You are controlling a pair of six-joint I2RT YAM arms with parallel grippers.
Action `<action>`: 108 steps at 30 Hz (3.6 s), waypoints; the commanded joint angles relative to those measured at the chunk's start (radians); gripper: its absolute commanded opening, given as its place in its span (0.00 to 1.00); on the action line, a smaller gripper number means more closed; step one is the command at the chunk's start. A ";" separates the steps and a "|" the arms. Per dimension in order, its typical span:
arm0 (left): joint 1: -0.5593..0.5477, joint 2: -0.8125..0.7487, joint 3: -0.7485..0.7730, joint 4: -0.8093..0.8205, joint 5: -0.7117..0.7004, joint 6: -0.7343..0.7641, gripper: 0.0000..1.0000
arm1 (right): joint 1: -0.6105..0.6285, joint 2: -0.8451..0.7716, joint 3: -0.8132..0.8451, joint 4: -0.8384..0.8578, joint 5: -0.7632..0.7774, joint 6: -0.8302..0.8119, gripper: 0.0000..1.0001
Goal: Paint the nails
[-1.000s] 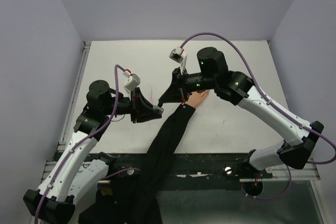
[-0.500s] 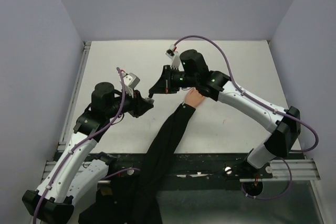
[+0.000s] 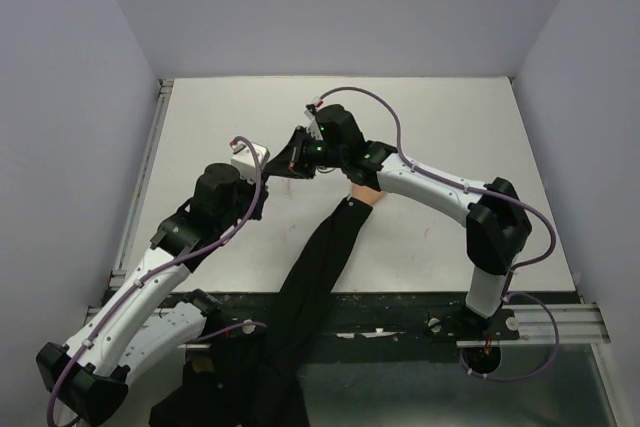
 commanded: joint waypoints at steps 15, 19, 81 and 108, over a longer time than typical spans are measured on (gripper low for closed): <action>-0.051 0.081 0.051 0.141 -0.139 0.022 0.00 | 0.086 0.131 0.050 -0.002 0.061 0.108 0.13; -0.051 0.078 0.047 0.130 -0.132 0.024 0.00 | 0.086 0.079 0.035 -0.029 0.122 0.074 0.33; 0.142 -0.014 0.125 0.426 1.045 -0.475 0.00 | -0.039 -0.490 -0.073 -0.128 -0.472 -0.599 0.36; 0.143 0.038 0.223 0.195 0.576 -0.176 0.00 | -0.038 -0.286 -0.034 -0.212 -0.228 -0.389 0.01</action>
